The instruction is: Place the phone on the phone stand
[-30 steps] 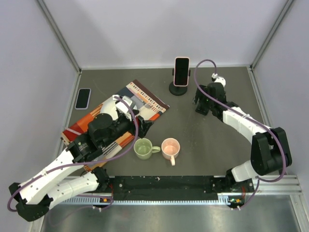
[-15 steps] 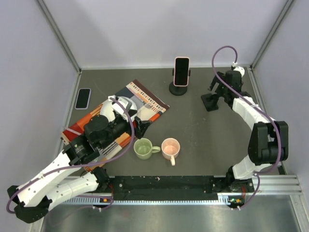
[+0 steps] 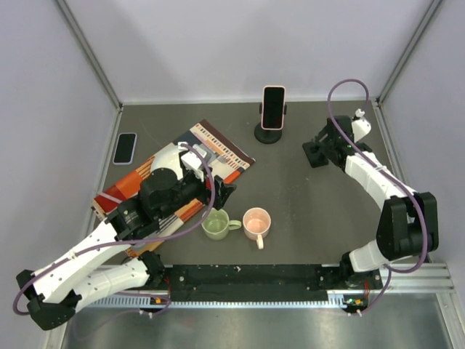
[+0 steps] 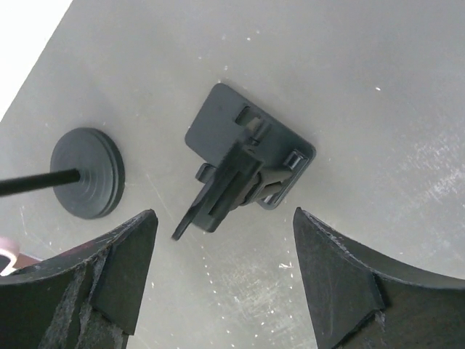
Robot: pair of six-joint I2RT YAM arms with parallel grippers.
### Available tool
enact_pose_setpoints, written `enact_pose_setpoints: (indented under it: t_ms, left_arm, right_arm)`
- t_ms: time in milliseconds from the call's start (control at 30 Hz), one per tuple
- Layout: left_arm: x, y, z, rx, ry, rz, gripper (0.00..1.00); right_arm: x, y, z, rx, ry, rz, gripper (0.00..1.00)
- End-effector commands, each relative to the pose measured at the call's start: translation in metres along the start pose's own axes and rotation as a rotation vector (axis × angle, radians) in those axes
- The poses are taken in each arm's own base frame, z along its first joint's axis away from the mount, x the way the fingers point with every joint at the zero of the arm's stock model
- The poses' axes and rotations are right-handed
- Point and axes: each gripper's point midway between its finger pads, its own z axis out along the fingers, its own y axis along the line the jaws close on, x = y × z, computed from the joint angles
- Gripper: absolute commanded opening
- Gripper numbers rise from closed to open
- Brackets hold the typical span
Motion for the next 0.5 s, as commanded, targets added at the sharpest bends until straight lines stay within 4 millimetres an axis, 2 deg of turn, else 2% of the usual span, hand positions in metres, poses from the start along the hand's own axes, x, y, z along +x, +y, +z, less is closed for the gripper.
enact_pose_setpoints:
  t_ms: [0,100,133,200,233,267,300,400,467]
  left_arm:
    - [-0.027,-0.002,-0.012,0.003,-0.081,-0.023,0.99]
    - [-0.028,0.000,-0.015,-0.006,-0.085,-0.022,0.99]
    - [-0.029,-0.001,-0.016,-0.004,-0.086,-0.022,0.99]
    - [-0.028,-0.001,-0.016,-0.004,-0.083,-0.021,0.99]
    - [-0.028,-0.001,-0.016,-0.003,-0.085,-0.020,0.99]
    - [-0.029,-0.001,-0.016,-0.004,-0.085,-0.020,0.99]
    - [-0.029,-0.001,-0.017,-0.002,-0.088,-0.020,0.99]
    - [-0.029,-0.001,-0.019,-0.002,-0.088,-0.020,0.99]
    - [-0.029,0.000,-0.021,-0.006,-0.092,-0.018,0.99]
  right_arm:
    - [-0.002,0.000,0.009,0.057,-0.014,0.142,0.73]
    - [-0.006,-0.003,0.010,0.080,-0.045,0.183,0.62]
    - [-0.005,-0.003,0.012,0.084,-0.040,0.184,0.54]
    - [-0.007,0.002,0.014,0.076,-0.040,0.181,0.45]
    - [-0.005,0.003,0.016,0.074,-0.030,0.167,0.35]
    - [-0.007,0.004,0.016,0.070,-0.029,0.163,0.30]
    - [-0.008,0.004,0.016,0.068,-0.025,0.152,0.21]
    - [-0.010,0.000,0.011,0.059,-0.020,0.045,0.04]
    - [-0.013,0.003,0.006,0.025,-0.012,-0.048,0.00]
